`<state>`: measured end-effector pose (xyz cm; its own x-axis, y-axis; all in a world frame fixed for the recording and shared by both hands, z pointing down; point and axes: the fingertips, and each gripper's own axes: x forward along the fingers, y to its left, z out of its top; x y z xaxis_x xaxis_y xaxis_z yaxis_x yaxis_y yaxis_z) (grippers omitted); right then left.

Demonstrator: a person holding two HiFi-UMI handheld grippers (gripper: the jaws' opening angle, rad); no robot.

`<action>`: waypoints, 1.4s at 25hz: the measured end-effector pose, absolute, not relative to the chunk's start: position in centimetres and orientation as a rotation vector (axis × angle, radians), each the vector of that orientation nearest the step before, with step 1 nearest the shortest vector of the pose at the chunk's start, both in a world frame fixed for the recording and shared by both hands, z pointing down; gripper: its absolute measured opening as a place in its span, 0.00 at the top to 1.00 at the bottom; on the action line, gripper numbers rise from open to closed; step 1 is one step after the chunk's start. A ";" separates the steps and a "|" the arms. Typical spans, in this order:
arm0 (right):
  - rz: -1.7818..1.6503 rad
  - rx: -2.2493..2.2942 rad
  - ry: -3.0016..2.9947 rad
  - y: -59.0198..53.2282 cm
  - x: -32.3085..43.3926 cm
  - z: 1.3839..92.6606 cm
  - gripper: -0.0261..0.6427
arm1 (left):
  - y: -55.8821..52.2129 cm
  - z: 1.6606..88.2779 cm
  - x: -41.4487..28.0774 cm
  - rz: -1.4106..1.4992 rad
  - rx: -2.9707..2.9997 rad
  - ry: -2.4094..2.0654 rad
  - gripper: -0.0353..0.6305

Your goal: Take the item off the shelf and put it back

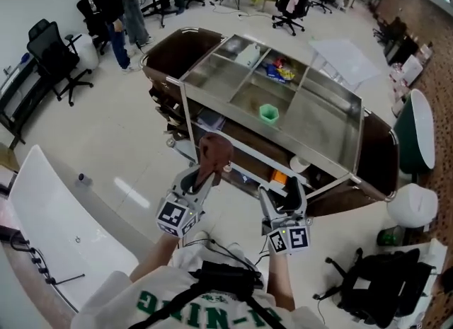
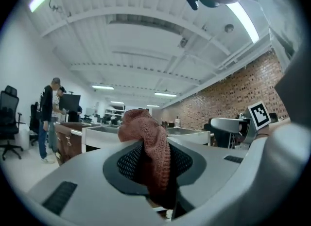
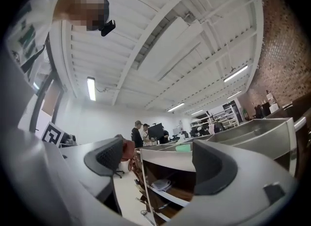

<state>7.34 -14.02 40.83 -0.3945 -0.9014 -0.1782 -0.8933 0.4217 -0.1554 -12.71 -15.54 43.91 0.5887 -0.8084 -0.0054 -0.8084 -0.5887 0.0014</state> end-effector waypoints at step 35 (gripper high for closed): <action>-0.228 -1.696 2.484 -12.6 10.8 48.0 0.28 | -11.8 54.9 -11.1 -0.351 -2.982 1.453 0.81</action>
<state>10.78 -12.56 47.96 -0.3624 -0.9319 -0.0182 -0.9130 0.3588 -0.1941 -11.13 -11.83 54.86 0.6021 -0.7512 0.2705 -0.7918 -0.6053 0.0818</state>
